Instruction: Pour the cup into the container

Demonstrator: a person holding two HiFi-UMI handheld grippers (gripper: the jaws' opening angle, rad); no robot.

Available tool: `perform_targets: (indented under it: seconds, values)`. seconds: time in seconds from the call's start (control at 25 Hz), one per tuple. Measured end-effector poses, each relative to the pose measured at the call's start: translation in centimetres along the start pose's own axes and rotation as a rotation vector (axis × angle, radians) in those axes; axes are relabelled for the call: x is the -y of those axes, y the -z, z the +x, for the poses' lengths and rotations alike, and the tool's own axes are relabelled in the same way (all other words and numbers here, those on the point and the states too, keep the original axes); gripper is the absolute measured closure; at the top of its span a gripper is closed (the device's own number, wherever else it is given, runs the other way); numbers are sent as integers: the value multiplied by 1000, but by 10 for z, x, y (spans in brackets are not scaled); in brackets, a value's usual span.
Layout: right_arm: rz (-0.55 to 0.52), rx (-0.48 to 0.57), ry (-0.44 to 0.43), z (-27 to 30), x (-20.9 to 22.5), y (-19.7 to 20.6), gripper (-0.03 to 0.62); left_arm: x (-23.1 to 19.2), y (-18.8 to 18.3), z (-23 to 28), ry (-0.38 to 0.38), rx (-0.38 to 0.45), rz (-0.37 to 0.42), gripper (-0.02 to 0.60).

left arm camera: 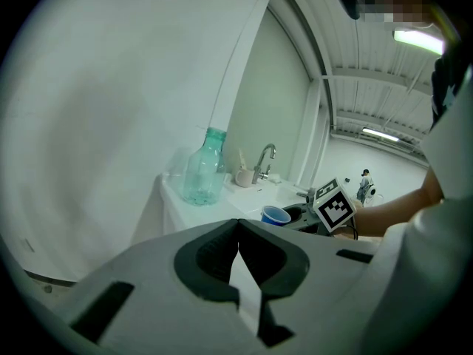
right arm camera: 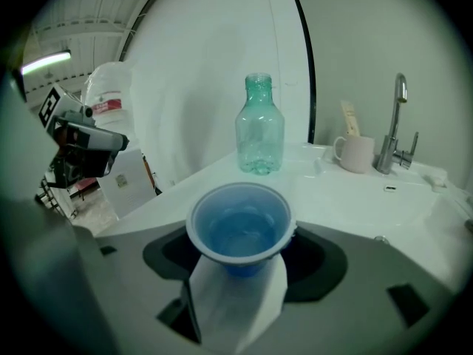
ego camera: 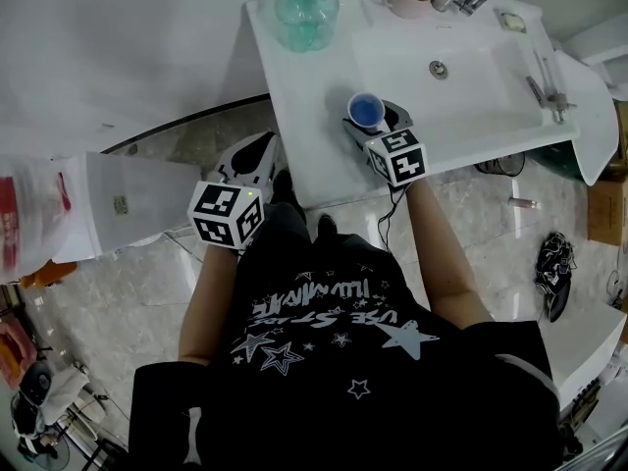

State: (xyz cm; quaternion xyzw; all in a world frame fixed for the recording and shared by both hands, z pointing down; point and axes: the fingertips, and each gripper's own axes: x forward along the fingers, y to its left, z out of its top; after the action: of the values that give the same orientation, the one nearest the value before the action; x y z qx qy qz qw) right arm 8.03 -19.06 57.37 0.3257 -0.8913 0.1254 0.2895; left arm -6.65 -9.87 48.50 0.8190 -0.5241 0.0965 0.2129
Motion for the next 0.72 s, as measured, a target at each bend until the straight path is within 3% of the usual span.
perform_targets:
  seconds: [0.24,0.4,0.56,0.72]
  values:
    - [-7,13,-5,-9,-2,0,217,9,-5,0,-1,9,13,569]
    - [-10,30,-9,-26,-2,-1,212,18,-9,-4,-13,23,21,569]
    - [-1,73,-14,-49,-1,-4,217,30,-8,-17,-41,35,22,569]
    - [26,123,-19,-73,-2,-8,273,40,2,-32,-80,38,13,569]
